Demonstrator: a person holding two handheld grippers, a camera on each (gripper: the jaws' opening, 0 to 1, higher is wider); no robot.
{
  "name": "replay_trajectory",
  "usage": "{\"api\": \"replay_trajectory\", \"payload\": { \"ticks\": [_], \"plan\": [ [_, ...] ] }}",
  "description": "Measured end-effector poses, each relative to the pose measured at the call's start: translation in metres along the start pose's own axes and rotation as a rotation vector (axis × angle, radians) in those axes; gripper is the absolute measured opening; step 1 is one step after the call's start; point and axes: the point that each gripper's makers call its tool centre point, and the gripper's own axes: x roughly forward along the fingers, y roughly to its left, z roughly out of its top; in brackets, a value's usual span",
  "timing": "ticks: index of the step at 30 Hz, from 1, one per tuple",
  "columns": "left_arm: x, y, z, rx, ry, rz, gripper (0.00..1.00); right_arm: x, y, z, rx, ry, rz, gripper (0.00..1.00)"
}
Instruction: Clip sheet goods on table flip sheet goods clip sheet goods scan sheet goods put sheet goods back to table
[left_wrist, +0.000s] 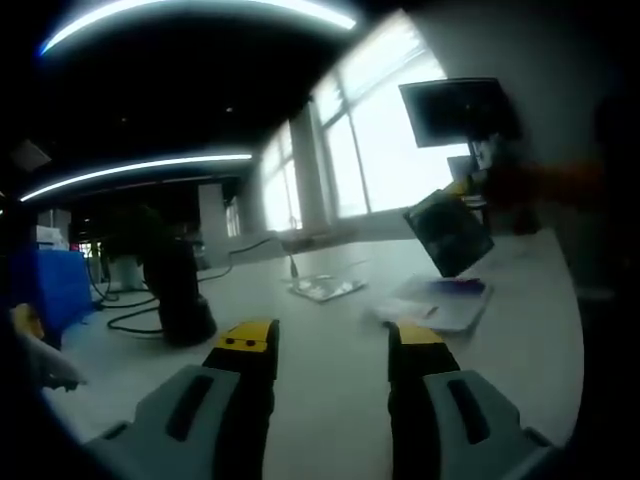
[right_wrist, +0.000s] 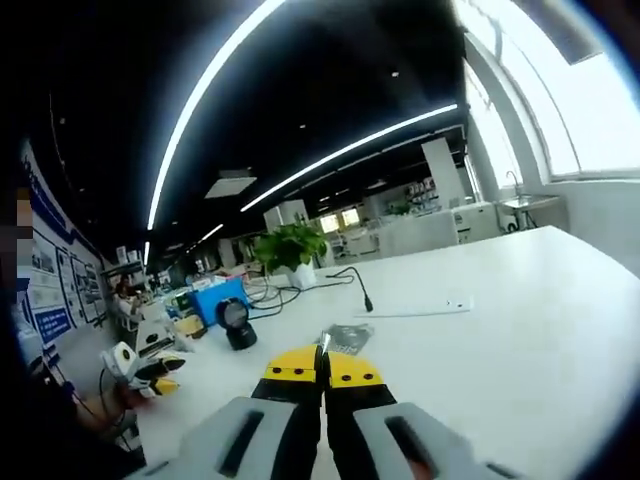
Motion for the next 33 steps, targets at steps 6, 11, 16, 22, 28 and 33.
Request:
{"api": "replay_trajectory", "payload": {
  "ticks": [6,11,16,22,28,33],
  "plan": [
    [0.000,0.000,0.000,0.000,-0.001,0.000,0.36,-0.001,0.000,0.019,0.041,-0.074,-0.011,0.00],
    [0.000,-0.001,0.000,-0.001,-0.001,0.000,0.36,0.002,-0.002,0.032,0.021,-0.128,-0.036,0.00],
    [0.000,-0.001,0.001,-0.002,-0.003,0.000,0.36,0.006,0.001,0.044,0.041,-0.178,-0.048,0.00],
    [0.000,-0.001,0.001,-0.004,-0.005,-0.003,0.36,0.018,0.019,0.051,0.031,-0.201,-0.039,0.00],
    [-0.001,-0.003,0.003,-0.006,-0.014,-0.014,0.36,0.028,0.034,0.060,0.044,-0.234,-0.028,0.00],
    [-0.001,-0.004,0.003,-0.009,-0.017,-0.021,0.36,0.039,0.050,0.066,0.064,-0.250,-0.014,0.00]
  ]
}}
